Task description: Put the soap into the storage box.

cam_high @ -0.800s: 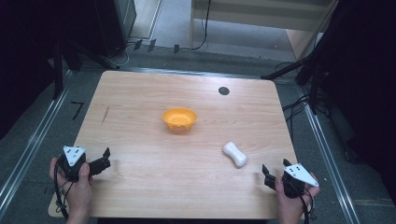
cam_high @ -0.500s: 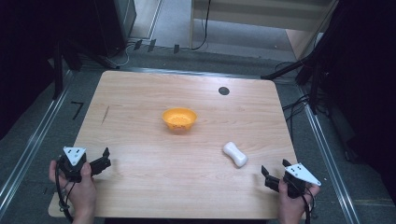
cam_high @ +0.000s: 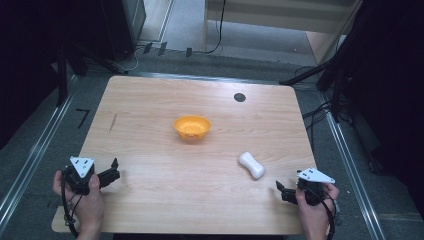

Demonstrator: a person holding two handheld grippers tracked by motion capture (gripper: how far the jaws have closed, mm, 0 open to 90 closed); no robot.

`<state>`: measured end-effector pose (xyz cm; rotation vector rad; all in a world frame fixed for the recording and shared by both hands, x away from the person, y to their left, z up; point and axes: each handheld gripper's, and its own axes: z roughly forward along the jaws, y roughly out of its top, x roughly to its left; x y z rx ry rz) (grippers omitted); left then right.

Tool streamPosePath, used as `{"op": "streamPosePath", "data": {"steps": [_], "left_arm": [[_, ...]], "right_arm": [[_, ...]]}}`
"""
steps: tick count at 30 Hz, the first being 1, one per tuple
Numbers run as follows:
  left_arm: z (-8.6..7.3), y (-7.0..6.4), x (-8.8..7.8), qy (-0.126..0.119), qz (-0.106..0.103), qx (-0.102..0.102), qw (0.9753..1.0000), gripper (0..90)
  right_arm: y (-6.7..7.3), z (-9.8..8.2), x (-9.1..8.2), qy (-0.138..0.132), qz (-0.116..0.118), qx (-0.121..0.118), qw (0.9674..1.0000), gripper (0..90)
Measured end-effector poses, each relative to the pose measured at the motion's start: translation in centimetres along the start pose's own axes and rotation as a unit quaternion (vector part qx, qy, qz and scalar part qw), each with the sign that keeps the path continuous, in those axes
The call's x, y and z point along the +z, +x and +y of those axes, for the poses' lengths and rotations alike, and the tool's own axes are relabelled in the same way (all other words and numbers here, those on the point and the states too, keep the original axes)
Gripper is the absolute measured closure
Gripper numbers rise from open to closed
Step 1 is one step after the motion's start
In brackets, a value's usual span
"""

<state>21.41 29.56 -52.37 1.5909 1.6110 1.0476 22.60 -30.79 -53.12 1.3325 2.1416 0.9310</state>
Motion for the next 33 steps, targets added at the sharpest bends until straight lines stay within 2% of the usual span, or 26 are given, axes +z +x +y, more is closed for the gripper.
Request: {"op": "streamPosePath", "data": {"steps": [3, 6, 8, 11, 13, 14, 16, 19, 23, 26, 27, 28, 33], "left_arm": [[0.0, -0.4, 0.1, 0.005, -0.008, 0.019, 0.9998, 0.0], [0.1, -0.4, 0.1, 0.009, -0.008, 0.019, 0.9997, 0.0], [0.1, -0.3, 0.1, 0.009, -0.008, 0.018, 0.9998, 0.0], [0.0, -0.3, 0.0, 0.001, -0.010, 0.019, 0.9998, 0.0], [0.0, -0.6, 0.0, -0.009, 0.006, 0.025, 0.9996, 0.8], [0.0, -0.7, 0.0, -0.011, 0.018, 0.028, 0.9994, 8.7], [0.0, -0.8, 0.1, -0.010, 0.029, 0.030, 0.9991, 13.4], [0.1, -0.7, 0.2, -0.004, 0.039, 0.019, 0.9991, 7.6], [0.1, -0.8, 0.2, -0.004, 0.041, 0.022, 0.9989, 6.6], [0.0, -1.1, 0.2, -0.005, 0.033, 0.041, 0.9986, 5.0], [0.0, -1.1, 0.2, -0.005, 0.033, 0.041, 0.9986, 3.0], [0.0, -1.1, 0.1, -0.006, 0.021, 0.045, 0.9988, 1.4], [0.2, -0.8, 0.3, 0.004, 0.010, 0.037, 0.9993, 0.0]], "right_arm": [[-0.3, 0.5, 0.1, 0.024, 0.017, -0.007, 0.9996, 13.0], [-0.3, 1.2, 0.1, 0.047, 0.016, -0.017, 0.9986, 13.0], [-0.3, 1.4, 0.0, 0.052, 0.014, -0.019, 0.9984, 13.1], [-0.3, 2.2, 0.0, 0.065, 0.018, -0.015, 0.9976, 13.1], [-0.3, 2.6, 0.1, 0.076, 0.021, -0.015, 0.9968, 13.2], [-0.2, 3.0, 0.2, 0.085, 0.026, -0.019, 0.9959, 13.3], [0.0, 3.3, 0.4, 0.090, 0.029, -0.023, 0.9953, 13.3], [0.3, 3.8, 0.5, 0.093, 0.031, -0.031, 0.9947, 13.3], [0.5, 4.3, 0.7, 0.095, 0.036, -0.028, 0.9944, 13.4], [0.9, 4.9, 1.2, 0.104, 0.044, -0.038, 0.9929, 13.3], [0.9, 4.9, 1.2, 0.104, 0.044, -0.038, 0.9929, 13.3], [1.1, 5.2, 1.3, 0.110, 0.044, -0.043, 0.9919, 13.3], [1.3, 5.7, 1.6, 0.114, 0.041, -0.044, 0.9916, 13.4]]}}
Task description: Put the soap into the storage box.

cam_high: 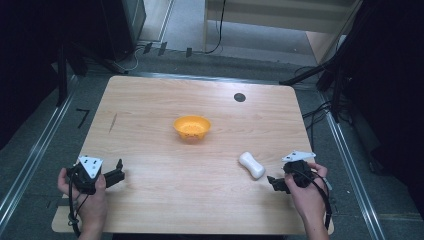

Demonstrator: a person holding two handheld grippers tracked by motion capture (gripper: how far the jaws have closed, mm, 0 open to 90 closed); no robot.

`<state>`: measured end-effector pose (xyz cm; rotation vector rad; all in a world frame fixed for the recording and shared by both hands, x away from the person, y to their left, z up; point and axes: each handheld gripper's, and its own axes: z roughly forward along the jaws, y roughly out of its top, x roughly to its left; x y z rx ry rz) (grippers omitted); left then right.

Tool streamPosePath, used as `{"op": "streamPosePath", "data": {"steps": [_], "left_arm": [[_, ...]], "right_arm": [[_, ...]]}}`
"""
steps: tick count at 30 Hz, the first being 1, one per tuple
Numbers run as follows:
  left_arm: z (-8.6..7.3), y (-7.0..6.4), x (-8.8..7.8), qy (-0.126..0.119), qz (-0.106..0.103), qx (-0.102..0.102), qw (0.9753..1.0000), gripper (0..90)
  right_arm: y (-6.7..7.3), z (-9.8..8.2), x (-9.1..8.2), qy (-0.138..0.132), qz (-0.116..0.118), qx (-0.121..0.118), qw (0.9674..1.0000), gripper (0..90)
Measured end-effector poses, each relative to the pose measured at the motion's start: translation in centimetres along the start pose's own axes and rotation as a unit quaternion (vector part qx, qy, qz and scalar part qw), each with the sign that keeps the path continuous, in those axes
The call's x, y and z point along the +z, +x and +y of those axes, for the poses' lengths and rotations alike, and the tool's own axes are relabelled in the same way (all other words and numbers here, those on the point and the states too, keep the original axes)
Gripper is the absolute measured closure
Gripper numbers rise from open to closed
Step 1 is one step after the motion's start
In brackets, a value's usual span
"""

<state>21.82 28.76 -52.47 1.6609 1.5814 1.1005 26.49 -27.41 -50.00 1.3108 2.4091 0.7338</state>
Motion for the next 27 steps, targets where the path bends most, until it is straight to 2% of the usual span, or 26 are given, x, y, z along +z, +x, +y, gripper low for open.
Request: {"op": "streamPosePath", "data": {"steps": [1, 4, 10, 27], "left_arm": [[0.1, 0.1, 0.2, 0.009, -0.004, -0.005, 0.9999, 0.0], [0.1, 0.2, 0.2, 0.014, -0.005, -0.007, 0.9999, 0.0], [0.1, -0.1, 0.3, 0.016, -0.006, 0.004, 0.9998, 0.0], [0.1, 0.1, 0.3, 0.020, -0.009, -0.004, 0.9998, 0.0]], "right_arm": [[0.1, 0.3, 0.0, 0.002, -0.001, -0.004, 1.0000, 13.4], [0.2, 0.7, 0.0, 0.005, -0.002, -0.005, 1.0000, 13.6], [0.9, 2.0, 0.1, 0.017, 0.001, -0.016, 0.9997, 13.7], [1.6, 4.3, 1.0, 0.052, 0.013, -0.024, 0.9983, 16.4]]}}
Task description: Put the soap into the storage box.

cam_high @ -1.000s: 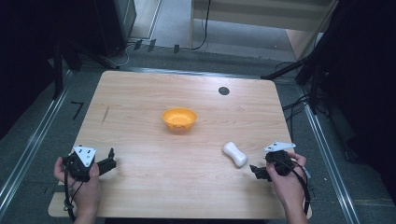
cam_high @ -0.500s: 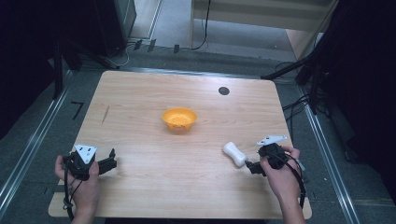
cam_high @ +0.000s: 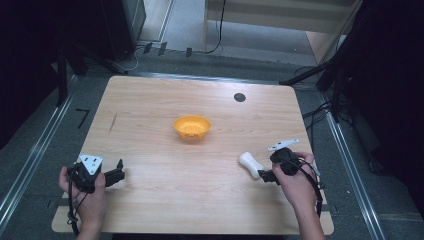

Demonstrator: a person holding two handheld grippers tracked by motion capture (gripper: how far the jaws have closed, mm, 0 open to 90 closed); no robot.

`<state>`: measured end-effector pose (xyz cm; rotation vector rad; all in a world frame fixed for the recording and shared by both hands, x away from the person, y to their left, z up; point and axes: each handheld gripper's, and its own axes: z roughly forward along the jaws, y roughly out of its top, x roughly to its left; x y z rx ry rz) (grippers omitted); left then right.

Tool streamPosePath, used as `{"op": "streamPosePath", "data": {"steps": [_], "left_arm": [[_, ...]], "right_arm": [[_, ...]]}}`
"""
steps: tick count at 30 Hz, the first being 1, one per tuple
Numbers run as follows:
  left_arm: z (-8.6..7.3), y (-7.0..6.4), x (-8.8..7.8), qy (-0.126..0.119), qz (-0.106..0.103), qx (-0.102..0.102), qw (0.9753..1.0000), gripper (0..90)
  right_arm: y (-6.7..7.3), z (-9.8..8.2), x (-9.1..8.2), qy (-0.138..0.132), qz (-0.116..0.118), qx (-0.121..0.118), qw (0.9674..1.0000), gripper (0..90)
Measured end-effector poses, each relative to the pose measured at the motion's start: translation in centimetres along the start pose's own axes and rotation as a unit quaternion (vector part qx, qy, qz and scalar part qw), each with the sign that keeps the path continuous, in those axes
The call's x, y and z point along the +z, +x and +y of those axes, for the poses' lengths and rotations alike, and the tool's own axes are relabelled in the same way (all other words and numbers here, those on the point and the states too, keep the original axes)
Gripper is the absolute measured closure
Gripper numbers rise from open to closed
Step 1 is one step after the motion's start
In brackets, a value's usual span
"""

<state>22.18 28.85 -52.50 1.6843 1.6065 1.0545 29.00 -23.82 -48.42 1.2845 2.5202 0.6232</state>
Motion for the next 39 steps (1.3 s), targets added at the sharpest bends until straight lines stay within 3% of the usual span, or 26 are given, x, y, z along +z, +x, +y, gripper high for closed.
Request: {"op": "streamPosePath", "data": {"steps": [14, 28, 39], "left_arm": [[0.0, 0.1, 0.1, 0.004, -0.005, -0.004, 1.0000, 0.0], [0.1, 0.2, 0.1, 0.007, -0.009, -0.005, 0.9999, 0.0], [0.1, 0.2, 0.1, 0.007, -0.010, -0.004, 0.9999, 0.0]], "right_arm": [[1.2, 1.6, 1.4, 0.018, 0.004, -0.007, 0.9998, 22.4], [1.7, 2.8, 2.2, 0.034, 0.003, 0.002, 0.9994, 31.5], [2.2, 3.3, 3.0, 0.044, 0.009, -0.005, 0.9990, 32.2]]}}
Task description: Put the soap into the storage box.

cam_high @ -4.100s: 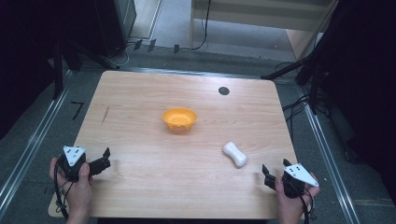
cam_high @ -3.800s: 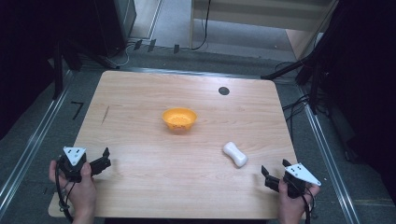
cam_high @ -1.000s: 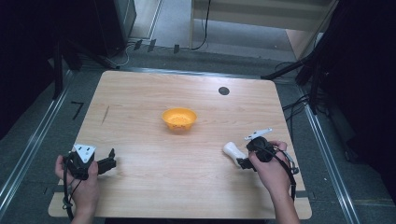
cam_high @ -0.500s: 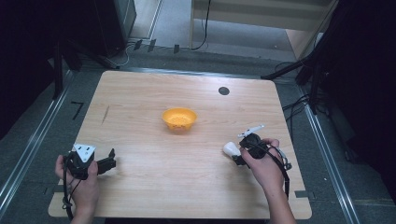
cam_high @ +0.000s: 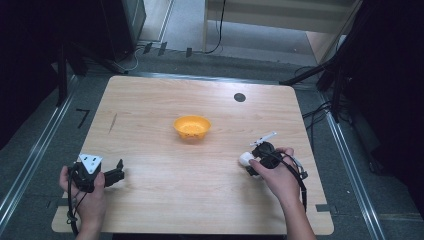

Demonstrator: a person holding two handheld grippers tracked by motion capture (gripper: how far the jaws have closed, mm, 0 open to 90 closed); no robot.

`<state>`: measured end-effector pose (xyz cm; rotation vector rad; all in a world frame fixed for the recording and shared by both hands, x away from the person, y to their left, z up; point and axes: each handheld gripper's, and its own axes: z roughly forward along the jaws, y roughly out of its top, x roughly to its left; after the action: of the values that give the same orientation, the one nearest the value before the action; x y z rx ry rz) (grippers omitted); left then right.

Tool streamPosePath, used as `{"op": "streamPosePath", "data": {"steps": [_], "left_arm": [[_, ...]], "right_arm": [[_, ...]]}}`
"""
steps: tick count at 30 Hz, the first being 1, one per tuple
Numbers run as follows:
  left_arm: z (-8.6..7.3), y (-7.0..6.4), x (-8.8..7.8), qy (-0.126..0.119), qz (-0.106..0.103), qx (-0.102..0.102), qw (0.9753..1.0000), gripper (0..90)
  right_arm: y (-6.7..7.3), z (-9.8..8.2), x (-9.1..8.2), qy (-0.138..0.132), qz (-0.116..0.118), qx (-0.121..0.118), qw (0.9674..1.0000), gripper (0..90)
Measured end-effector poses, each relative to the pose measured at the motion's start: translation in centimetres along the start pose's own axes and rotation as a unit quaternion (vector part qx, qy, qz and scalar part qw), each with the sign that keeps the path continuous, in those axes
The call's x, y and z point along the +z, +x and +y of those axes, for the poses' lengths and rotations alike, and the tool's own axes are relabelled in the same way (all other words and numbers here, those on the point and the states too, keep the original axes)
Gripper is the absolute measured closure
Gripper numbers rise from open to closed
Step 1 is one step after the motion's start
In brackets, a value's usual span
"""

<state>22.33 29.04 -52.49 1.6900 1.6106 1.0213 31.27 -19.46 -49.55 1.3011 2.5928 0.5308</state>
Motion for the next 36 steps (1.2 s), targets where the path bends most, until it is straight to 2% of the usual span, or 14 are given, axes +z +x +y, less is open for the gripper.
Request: {"op": "streamPosePath", "data": {"steps": [3, 7, 12, 19, 26, 31, 36], "left_arm": [[0.0, 0.0, 0.0, 0.001, 0.000, -0.001, 1.0000, 0.0], [0.0, 0.1, 0.0, 0.002, -0.001, -0.001, 1.0000, 0.0], [0.0, 0.1, 0.0, 0.002, -0.002, -0.003, 1.0000, 0.0], [0.0, 0.1, 0.0, 0.002, -0.002, -0.002, 1.0000, 0.0], [0.0, 0.1, 0.0, 0.003, -0.002, -0.002, 1.0000, 0.0], [0.0, 0.0, 0.0, 0.001, -0.002, -0.001, 1.0000, 0.0], [0.0, -0.1, 0.0, -0.001, -0.003, -0.001, 1.0000, 0.0]], "right_arm": [[0.1, 0.2, 0.4, 0.008, 0.006, -0.005, 0.9999, 32.6], [0.2, 0.3, 0.7, 0.010, 0.003, -0.007, 0.9999, 34.5], [0.1, 0.5, 1.0, 0.013, 0.008, -0.010, 0.9998, 39.5], [-0.3, 0.5, 1.7, 0.037, 0.023, -0.020, 0.9988, 46.9], [-0.3, 0.5, 1.8, 0.036, 0.029, -0.020, 0.9987, 48.0], [-0.2, 0.1, 1.7, 0.020, 0.030, -0.018, 0.9992, 48.7], [-0.2, 0.0, 1.7, 0.016, 0.033, -0.020, 0.9991, 48.9]]}}
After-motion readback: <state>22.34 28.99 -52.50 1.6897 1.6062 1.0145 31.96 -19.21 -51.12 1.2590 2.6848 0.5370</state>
